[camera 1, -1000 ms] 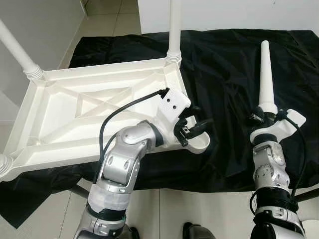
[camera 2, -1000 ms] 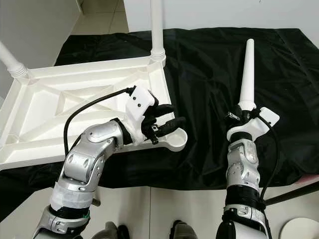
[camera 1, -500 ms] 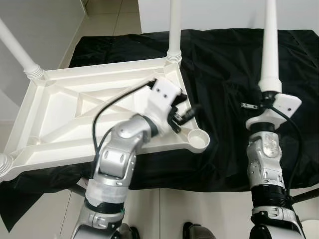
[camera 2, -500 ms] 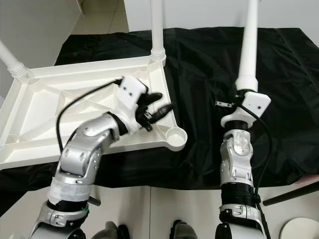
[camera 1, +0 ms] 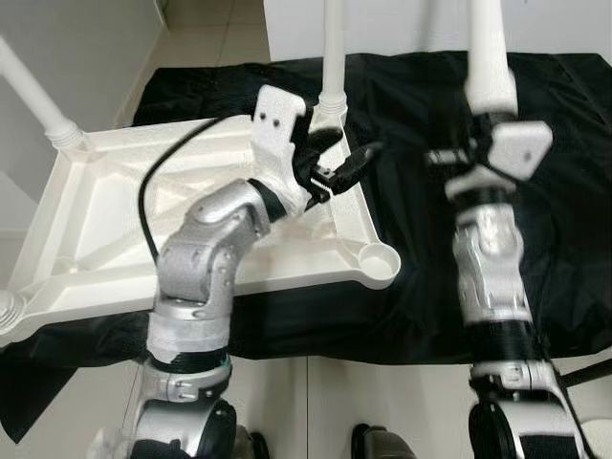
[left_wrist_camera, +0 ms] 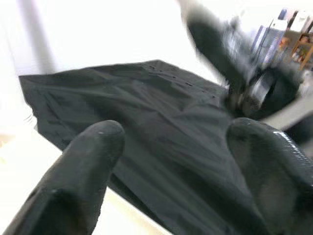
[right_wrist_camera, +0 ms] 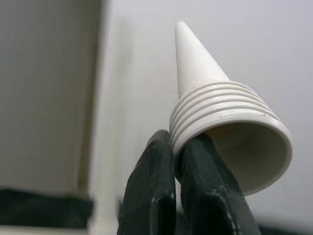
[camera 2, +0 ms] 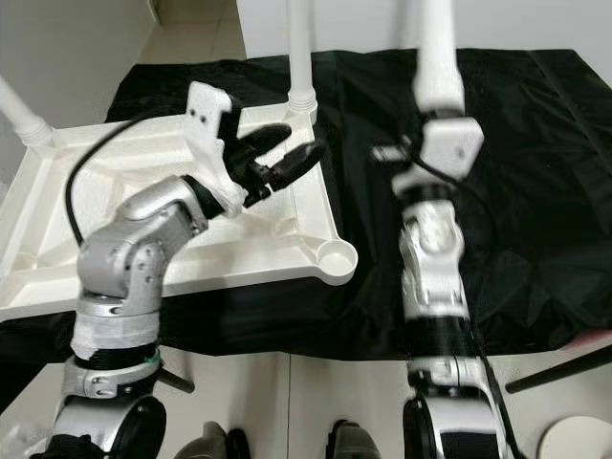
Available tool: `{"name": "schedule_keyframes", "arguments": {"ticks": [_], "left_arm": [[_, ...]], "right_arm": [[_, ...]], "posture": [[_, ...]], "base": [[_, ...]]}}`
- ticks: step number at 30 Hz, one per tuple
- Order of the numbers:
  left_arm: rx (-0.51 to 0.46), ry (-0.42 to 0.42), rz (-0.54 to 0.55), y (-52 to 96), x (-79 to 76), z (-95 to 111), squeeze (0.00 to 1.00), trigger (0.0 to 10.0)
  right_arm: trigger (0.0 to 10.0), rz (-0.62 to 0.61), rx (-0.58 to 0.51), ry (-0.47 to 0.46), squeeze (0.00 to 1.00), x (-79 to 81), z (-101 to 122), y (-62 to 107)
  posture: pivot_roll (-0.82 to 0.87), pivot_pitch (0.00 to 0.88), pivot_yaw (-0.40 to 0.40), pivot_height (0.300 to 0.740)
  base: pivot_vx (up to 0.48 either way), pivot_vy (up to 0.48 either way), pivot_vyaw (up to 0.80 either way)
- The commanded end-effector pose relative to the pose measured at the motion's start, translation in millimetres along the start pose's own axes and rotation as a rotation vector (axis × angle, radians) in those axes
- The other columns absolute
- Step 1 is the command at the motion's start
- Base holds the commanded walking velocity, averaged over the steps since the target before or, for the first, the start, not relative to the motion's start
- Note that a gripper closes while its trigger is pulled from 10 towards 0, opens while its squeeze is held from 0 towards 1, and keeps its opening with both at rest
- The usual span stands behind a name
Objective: Building children table
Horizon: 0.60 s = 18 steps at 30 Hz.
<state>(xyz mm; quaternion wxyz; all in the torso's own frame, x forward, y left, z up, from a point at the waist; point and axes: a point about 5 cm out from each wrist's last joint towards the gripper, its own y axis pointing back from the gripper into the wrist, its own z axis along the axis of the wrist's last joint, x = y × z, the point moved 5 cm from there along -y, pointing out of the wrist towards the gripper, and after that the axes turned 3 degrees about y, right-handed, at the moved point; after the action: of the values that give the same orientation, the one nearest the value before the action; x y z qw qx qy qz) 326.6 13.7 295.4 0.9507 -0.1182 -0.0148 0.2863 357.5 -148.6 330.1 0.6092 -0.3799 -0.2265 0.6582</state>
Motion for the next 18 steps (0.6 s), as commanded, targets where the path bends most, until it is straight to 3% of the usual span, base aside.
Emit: {"name": "schedule_keyframes", "arguments": {"ticks": [1,5,8,15,18], "left_arm": [[0.015,-0.014,-0.150,3.0,-14.6,-1,0.00,10.0],[-0.002,0.018,-0.150,-0.9,-13.9,5,0.00,10.0],[-0.024,0.087,-0.135,-3.5,-8.6,13,0.00,10.0],[-0.081,0.194,-0.190,0.1,-6.9,30,0.00,10.0],[-0.080,0.202,-0.200,0.5,-6.5,30,0.00,10.0]], "right_arm": [[10.0,0.022,-0.006,0.015,0.00,3.9,-1,1.7],[10.0,0.065,-0.072,0.037,0.00,13.4,14,-7.3],[10.0,0.106,-0.111,0.057,0.00,21.8,22,-11.4],[10.0,0.178,-0.189,0.111,0.00,35.0,37,-10.0],[10.0,0.193,-0.196,0.113,0.00,37.3,38,-8.4]], "posture": [[-0.08,0.089,0.065,0.740],[-0.09,0.085,0.052,0.740],[-0.11,0.079,0.040,0.740],[-0.12,0.077,0.063,0.740],[-0.12,0.071,0.070,0.740]], "base": [[0.000,0.000,0.00],[0.000,0.000,0.00],[0.000,0.000,0.00],[0.000,0.000,0.00],[0.000,0.000,0.00]]}}
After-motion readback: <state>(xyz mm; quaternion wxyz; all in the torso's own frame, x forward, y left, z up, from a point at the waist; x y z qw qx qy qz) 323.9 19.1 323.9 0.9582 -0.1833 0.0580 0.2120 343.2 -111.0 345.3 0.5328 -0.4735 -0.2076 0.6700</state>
